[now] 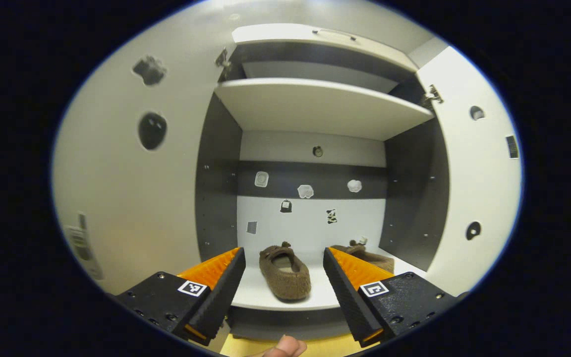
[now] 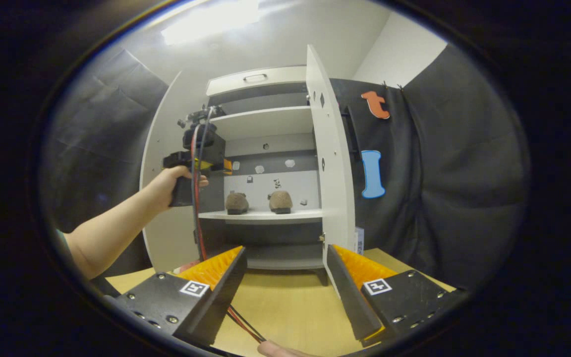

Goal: Grab one shoe with the right hand and put it into the shoe cabinet, grab the other shoe with the left hand and put it into the shoe cabinet; then close the right door with the right hand and the left door with the left hand.

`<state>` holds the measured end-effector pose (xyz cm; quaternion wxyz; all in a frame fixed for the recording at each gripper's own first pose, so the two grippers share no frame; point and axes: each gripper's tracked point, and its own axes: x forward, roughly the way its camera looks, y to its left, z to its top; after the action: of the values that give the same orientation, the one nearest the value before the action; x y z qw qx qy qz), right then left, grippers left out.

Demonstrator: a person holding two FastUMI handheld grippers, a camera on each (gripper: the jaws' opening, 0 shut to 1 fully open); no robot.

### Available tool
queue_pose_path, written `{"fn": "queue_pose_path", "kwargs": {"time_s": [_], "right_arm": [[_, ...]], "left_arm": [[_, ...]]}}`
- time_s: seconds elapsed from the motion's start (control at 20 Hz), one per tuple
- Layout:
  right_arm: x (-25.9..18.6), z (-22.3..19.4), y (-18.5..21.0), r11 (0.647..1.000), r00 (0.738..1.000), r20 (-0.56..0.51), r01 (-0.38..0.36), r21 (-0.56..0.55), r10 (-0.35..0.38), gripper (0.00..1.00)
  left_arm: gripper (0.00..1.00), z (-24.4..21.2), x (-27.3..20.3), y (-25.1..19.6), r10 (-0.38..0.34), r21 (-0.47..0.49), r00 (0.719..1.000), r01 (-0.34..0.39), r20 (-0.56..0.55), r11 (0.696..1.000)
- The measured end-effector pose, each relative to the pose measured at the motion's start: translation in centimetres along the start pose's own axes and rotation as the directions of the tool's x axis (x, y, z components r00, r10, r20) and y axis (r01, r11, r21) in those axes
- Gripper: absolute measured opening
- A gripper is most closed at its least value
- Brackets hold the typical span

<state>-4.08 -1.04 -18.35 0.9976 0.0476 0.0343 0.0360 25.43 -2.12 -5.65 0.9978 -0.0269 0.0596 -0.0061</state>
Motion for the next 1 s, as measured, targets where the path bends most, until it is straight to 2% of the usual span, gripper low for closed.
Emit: {"fn": "queue_pose_path", "kwargs": {"time_s": [0.15,0.2,0.3,0.35,0.45,0.7,1.0], "right_arm": [[-0.2,0.5,-0.9,1.000,1.000,0.009,0.019,-0.012,-0.019,0.96],[-0.4,0.8,-1.2,0.999,0.999,0.019,0.030,-0.015,-0.030,0.96],[-0.7,1.1,-1.5,0.999,0.999,0.034,0.043,-0.014,-0.042,0.96],[-0.6,1.2,-1.6,0.999,0.998,0.039,0.046,-0.014,-0.046,0.97],[-0.7,1.4,-1.8,0.998,0.997,0.043,0.059,-0.019,-0.058,0.97],[-0.4,2.0,-3.0,0.996,0.994,0.054,0.094,-0.001,-0.094,0.97],[1.5,5.2,-7.9,0.991,0.993,0.046,0.112,-0.075,-0.108,0.97]], "left_arm": [[0.96,0.9,-5.8,0.8,0.001,0.082,0.999,-0.004,0.037,0.997],[0.93,1.1,-7.6,1.2,0.014,0.093,0.999,-0.018,0.043,0.995],[0.96,1.5,-11.2,1.4,0.012,0.109,0.998,-0.020,0.067,0.994],[0.94,1.1,-12.9,2.0,0.025,0.117,0.998,-0.032,0.065,0.993],[0.98,0.1,-15.7,1.9,0.013,0.102,0.999,-0.018,0.052,0.995],[0.98,-4.8,-20.8,0.8,-0.062,0.042,0.998,0.062,-0.004,0.997],[0.98,-9.9,-24.1,0.2,-0.085,0.007,0.995,0.085,-0.050,0.996]]}}
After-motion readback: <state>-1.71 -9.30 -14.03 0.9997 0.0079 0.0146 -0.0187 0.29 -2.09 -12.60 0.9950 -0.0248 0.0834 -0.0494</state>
